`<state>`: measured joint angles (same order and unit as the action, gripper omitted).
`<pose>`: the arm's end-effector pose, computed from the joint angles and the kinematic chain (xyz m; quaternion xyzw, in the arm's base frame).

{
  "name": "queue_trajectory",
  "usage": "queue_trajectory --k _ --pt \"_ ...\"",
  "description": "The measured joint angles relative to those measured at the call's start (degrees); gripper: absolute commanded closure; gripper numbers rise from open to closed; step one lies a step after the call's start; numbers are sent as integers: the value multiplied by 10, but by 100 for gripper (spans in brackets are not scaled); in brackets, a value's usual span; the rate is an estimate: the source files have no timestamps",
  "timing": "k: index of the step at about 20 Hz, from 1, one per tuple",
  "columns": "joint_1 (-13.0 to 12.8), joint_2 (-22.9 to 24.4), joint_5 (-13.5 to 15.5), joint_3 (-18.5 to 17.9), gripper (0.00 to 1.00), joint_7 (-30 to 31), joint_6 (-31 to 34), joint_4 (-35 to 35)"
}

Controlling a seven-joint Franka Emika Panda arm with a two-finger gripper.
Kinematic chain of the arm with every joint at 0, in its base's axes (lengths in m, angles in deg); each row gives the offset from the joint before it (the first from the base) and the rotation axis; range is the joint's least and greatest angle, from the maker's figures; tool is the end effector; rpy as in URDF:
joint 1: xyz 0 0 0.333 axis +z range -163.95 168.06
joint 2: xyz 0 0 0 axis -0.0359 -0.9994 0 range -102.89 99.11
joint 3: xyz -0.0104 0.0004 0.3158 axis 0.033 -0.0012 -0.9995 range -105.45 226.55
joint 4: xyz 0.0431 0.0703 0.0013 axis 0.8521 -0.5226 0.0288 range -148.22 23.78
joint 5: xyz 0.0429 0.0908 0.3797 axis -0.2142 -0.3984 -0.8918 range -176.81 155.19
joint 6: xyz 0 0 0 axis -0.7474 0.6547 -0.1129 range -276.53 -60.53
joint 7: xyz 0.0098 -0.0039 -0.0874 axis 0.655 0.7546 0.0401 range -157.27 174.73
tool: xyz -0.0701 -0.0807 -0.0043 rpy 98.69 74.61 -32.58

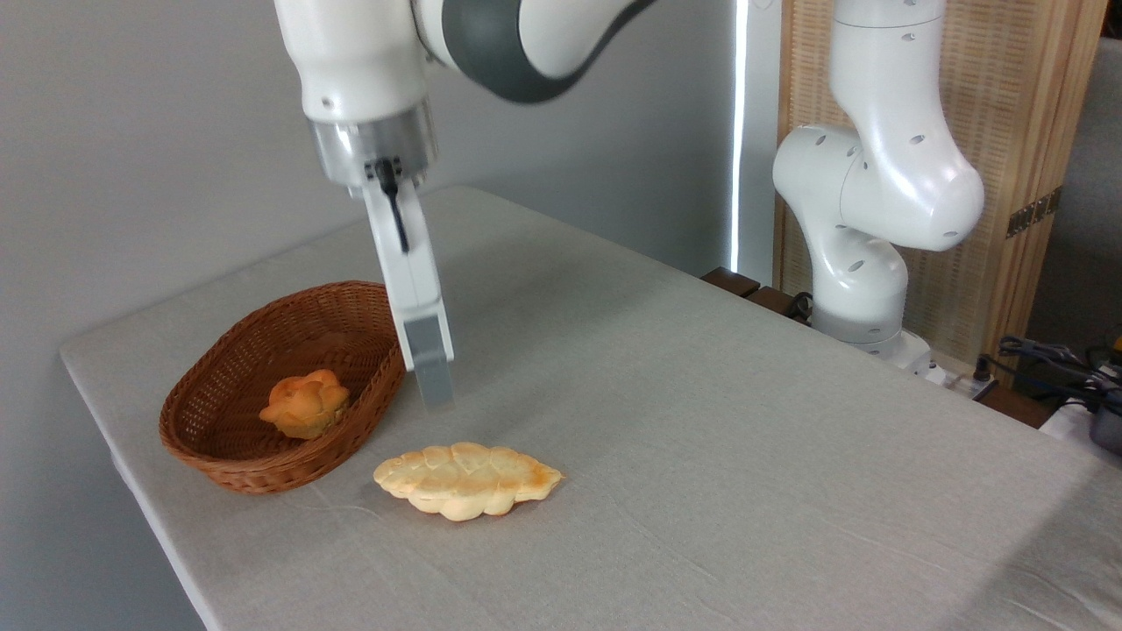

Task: Put bread into the basket
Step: 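Move the gripper over the flat golden pastry and lower it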

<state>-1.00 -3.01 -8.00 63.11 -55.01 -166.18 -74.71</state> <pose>0.5682 -0.0597 0.5318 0.8254 -0.5639 0.0198 0.0167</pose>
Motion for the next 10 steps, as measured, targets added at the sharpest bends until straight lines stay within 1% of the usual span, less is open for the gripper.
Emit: queue_trajectory --k 3,5,7,10 --pt "0 -3 0 0 0 -57 -32 -41" --pt "0 -6 0 0 0 -84 -52 -60" --pt "2 -7 -2 -1 0 -105 -69 -77" --pt "4 -10 -9 -1 0 -116 -96 -98"
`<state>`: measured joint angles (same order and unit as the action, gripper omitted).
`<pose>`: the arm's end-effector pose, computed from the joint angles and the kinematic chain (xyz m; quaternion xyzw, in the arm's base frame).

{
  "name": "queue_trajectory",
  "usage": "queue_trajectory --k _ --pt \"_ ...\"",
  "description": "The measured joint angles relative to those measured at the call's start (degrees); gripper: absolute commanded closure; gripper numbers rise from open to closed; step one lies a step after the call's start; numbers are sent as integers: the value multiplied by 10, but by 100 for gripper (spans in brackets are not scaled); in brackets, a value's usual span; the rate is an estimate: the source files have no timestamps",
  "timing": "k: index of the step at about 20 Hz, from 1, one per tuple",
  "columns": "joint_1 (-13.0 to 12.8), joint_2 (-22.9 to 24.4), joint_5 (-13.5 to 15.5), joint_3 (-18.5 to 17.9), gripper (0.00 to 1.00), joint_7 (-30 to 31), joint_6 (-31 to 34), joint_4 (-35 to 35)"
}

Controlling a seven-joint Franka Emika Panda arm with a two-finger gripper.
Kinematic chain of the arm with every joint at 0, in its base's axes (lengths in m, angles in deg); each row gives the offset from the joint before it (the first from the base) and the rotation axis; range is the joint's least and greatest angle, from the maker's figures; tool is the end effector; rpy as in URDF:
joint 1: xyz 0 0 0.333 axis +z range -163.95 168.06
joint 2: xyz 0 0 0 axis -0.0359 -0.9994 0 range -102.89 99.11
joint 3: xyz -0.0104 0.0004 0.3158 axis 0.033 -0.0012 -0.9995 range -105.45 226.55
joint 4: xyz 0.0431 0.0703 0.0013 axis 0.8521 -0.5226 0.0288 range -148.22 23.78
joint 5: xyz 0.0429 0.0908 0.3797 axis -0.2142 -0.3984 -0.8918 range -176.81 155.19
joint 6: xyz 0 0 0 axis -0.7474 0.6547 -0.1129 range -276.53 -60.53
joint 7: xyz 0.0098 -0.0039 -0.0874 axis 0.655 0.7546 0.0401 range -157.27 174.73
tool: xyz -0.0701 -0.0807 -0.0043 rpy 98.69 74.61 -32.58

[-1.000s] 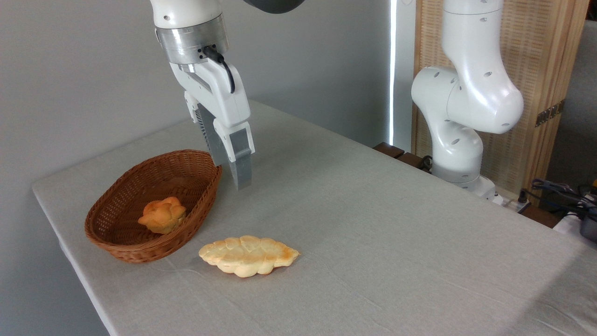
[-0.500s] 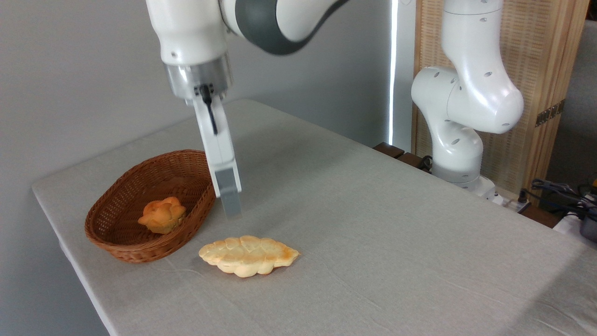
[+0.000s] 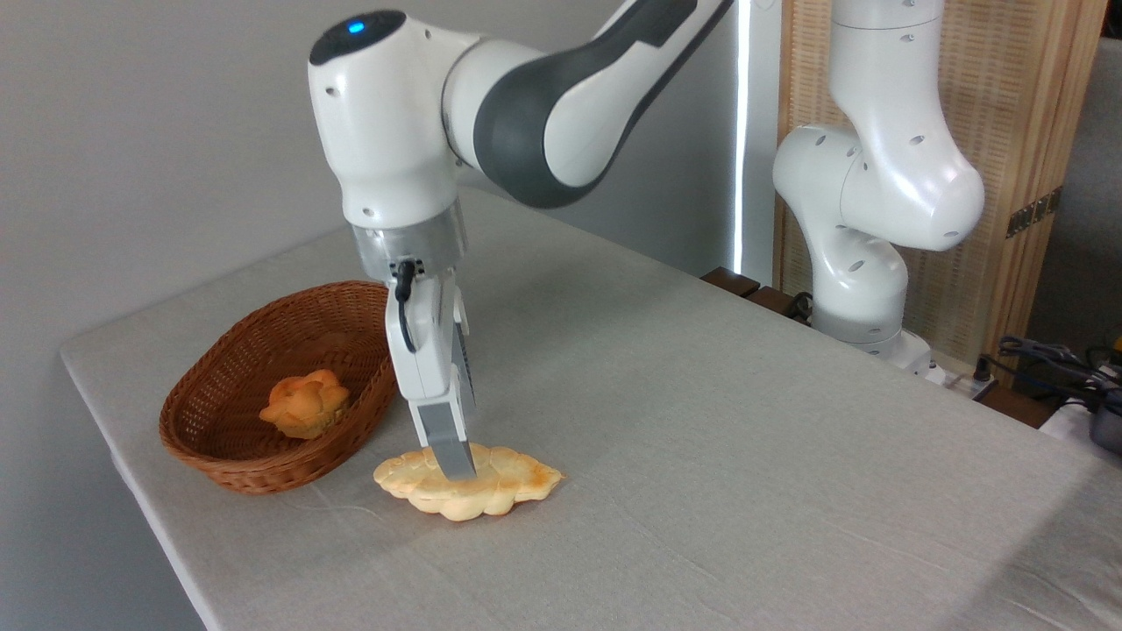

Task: Put bread into the basket
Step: 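Move the gripper over the flat golden pastry and lower it, then close the gripper on the pastry's edge, pinching it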

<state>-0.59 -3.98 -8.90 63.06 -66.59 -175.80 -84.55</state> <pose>0.5631 -0.0527 0.4549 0.7676 -0.6407 0.0082 0.0138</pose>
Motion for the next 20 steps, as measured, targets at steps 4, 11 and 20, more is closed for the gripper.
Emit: queue_trajectory --k 4,11,20 --pt "0 -15 -18 0 0 -1 -22 -8" --pt "-1 -40 -23 1 0 -1 -37 -9" --pt "-5 -47 -23 5 47 -1 -35 -9"
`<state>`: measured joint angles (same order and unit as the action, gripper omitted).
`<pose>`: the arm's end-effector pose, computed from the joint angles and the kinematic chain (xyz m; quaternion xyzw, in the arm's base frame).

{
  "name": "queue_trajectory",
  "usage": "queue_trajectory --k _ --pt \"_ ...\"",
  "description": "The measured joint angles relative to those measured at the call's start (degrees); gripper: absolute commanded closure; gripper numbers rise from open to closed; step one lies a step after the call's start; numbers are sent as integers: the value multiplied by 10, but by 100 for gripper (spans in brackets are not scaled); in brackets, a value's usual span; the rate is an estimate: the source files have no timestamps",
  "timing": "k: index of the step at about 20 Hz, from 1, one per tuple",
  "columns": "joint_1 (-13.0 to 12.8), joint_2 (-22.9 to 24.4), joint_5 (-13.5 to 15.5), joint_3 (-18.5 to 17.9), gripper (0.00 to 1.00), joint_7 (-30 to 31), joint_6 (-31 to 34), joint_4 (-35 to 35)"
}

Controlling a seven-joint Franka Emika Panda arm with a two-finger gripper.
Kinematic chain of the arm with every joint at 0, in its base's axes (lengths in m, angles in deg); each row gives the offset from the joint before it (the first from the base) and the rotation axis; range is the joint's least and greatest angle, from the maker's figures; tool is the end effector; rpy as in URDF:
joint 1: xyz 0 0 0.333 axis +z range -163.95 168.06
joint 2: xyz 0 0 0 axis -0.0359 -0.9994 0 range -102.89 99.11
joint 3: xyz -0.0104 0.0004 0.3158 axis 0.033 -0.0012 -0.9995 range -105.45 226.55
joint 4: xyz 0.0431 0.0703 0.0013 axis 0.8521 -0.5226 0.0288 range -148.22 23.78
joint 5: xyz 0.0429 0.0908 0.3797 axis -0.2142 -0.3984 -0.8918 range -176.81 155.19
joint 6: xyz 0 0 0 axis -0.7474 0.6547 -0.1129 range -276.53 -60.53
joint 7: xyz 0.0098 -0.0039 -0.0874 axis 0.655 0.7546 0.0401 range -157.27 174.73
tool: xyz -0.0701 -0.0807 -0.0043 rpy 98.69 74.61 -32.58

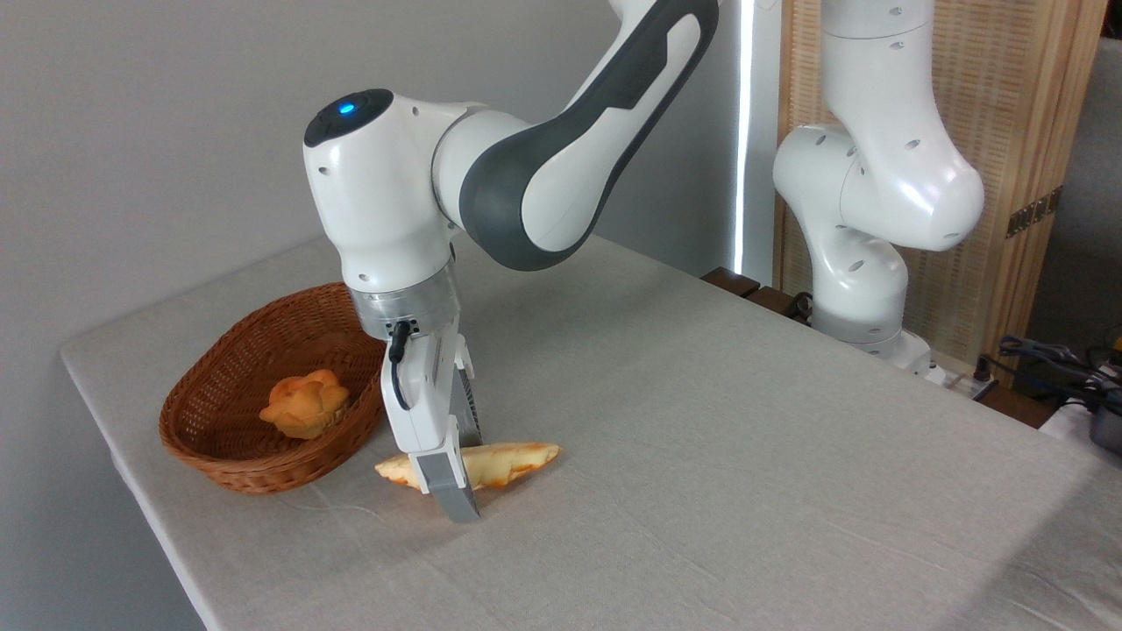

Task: Put bread into the basket
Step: 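Close the gripper on the pastry's edge, pinching it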

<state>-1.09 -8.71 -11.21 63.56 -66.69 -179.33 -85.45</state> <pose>0.5737 -0.0609 0.4058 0.7559 -0.6544 -0.0160 0.0111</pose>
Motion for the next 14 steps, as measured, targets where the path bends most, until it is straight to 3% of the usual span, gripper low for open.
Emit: queue_trajectory --k 2,14 --pt "0 -1 0 1 58 0 1 0" --pt "-2 -1 0 3 61 0 6 -1"
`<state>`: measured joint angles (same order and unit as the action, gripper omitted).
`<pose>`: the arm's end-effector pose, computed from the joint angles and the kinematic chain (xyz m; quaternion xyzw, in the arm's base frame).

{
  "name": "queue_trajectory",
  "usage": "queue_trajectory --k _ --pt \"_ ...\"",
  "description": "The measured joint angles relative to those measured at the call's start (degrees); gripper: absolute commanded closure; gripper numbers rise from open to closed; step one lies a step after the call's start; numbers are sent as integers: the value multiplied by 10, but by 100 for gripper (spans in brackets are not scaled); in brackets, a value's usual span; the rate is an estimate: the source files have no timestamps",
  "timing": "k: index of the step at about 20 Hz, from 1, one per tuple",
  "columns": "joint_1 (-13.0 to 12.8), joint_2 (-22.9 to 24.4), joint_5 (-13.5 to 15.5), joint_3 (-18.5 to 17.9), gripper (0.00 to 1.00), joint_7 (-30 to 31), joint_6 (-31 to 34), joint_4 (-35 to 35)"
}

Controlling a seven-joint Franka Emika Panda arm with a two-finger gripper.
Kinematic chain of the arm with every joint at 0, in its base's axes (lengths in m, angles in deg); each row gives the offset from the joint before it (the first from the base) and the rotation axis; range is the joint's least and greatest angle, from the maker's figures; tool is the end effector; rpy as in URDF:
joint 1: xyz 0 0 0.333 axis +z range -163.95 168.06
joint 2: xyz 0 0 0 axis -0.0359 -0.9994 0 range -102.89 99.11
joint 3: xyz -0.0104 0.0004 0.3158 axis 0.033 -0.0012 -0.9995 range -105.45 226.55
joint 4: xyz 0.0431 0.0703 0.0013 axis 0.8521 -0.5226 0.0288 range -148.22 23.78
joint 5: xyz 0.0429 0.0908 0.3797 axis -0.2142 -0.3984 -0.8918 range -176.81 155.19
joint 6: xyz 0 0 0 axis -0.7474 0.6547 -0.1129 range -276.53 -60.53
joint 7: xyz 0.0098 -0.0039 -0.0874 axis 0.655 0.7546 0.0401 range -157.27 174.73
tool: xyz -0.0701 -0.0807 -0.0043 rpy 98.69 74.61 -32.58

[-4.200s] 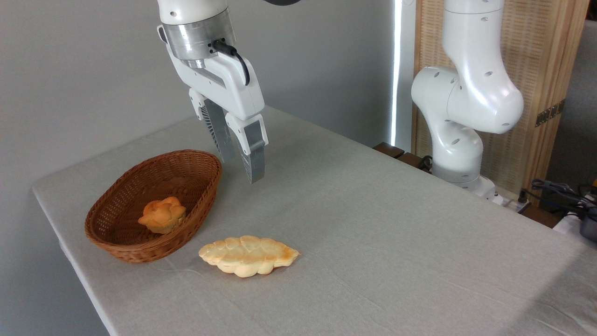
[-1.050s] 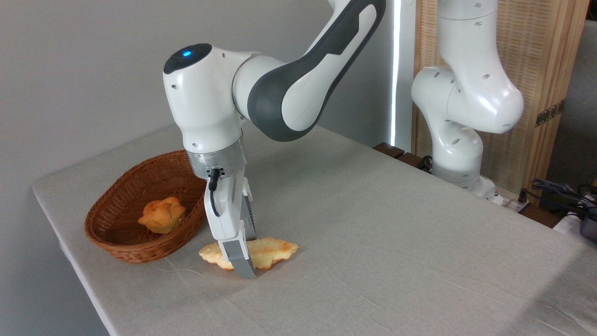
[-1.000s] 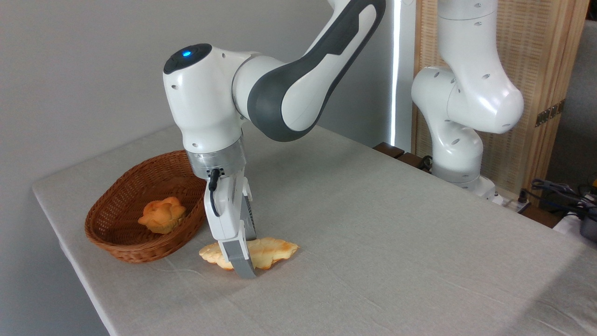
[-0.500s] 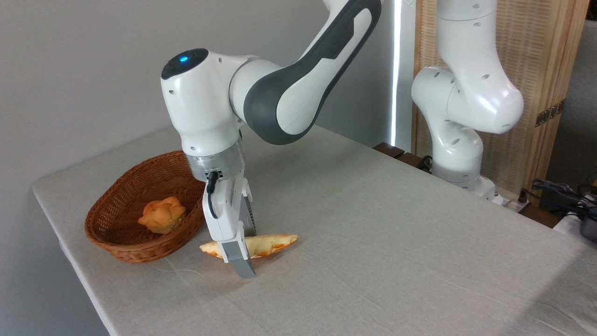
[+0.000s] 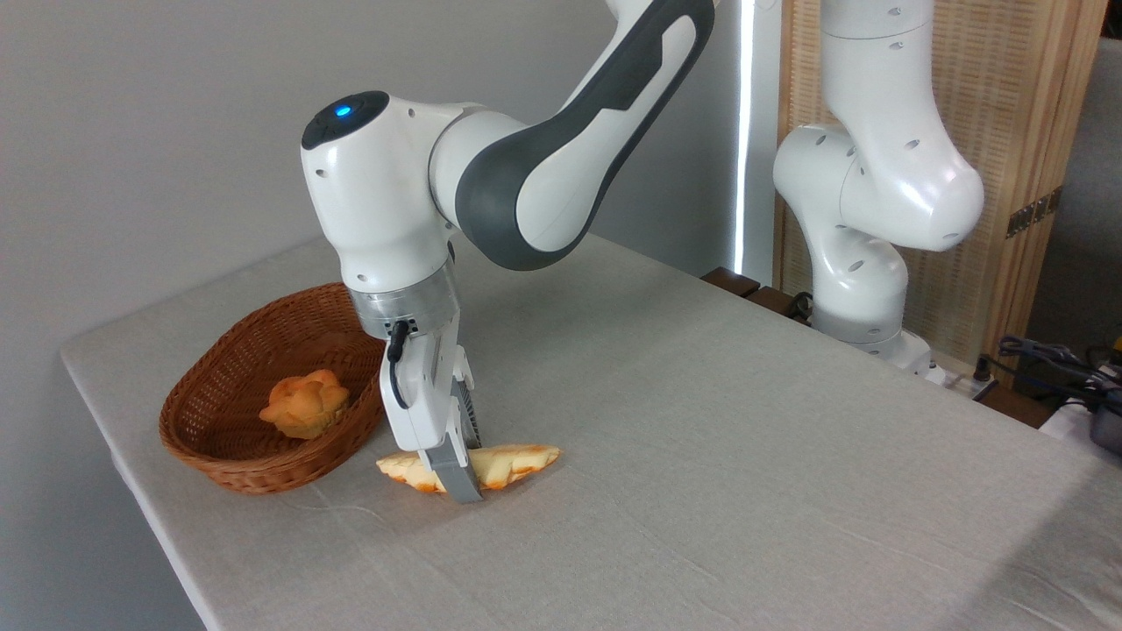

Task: Put bread into the basket
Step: 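Close the gripper on the pastry's edge, pinching it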

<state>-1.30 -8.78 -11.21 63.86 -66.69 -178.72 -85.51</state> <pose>0.5718 -0.0658 0.4037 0.7529 -0.6576 -0.0212 0.0150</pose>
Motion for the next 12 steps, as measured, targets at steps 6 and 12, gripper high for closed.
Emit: queue_trajectory --k 6,12 --pt "0 3 0 1 67 0 11 1" --pt "0 13 0 0 68 0 25 2"
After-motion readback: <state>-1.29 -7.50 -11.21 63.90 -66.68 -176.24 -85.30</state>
